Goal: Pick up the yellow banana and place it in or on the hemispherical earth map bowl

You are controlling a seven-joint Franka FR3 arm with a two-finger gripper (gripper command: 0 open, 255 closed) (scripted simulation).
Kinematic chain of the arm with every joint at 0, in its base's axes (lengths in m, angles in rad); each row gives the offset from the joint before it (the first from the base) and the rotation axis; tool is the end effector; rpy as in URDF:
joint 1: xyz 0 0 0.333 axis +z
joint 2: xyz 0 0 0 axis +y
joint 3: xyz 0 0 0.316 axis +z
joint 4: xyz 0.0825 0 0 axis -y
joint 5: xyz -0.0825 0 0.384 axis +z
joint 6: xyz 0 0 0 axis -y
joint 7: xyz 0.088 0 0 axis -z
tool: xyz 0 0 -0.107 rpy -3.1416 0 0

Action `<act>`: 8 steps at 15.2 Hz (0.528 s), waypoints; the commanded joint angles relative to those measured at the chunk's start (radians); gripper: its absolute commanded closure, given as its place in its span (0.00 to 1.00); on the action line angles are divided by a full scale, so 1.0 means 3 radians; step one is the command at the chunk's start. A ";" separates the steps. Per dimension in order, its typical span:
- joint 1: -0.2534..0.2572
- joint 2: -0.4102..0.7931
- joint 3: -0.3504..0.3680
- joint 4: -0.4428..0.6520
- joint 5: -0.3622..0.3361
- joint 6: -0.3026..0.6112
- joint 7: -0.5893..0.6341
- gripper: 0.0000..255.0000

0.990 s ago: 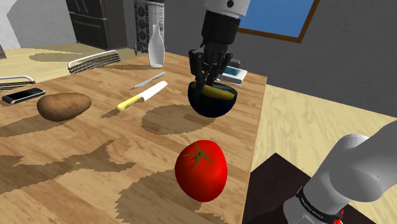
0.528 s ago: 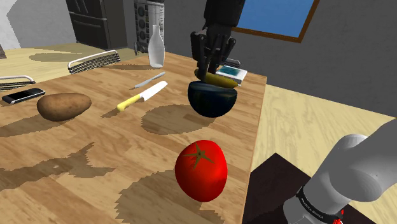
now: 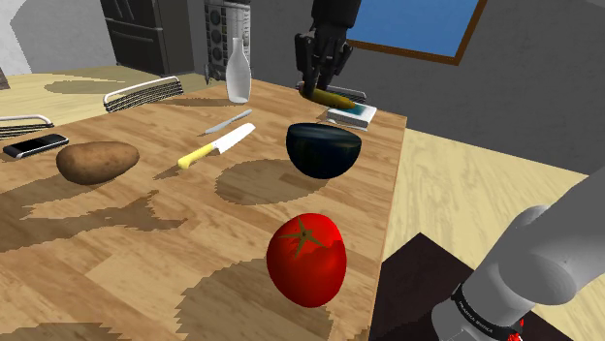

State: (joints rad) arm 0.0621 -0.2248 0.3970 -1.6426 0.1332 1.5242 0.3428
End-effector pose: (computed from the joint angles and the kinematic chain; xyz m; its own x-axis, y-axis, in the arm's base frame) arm 0.4139 0.2510 0.6927 0.9904 0.1202 0.0683 0.1251 -0.9895 -0.0729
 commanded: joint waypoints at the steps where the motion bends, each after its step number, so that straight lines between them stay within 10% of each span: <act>1: -0.0058 0.0128 -0.0071 0.0129 -0.0052 -0.0021 -0.0127 1.00; 8: -0.0145 0.0278 -0.0178 0.0108 -0.0105 0.0124 -0.0336 1.00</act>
State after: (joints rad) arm 0.0194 -0.1334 0.3457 -1.5863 0.0991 1.5446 0.2469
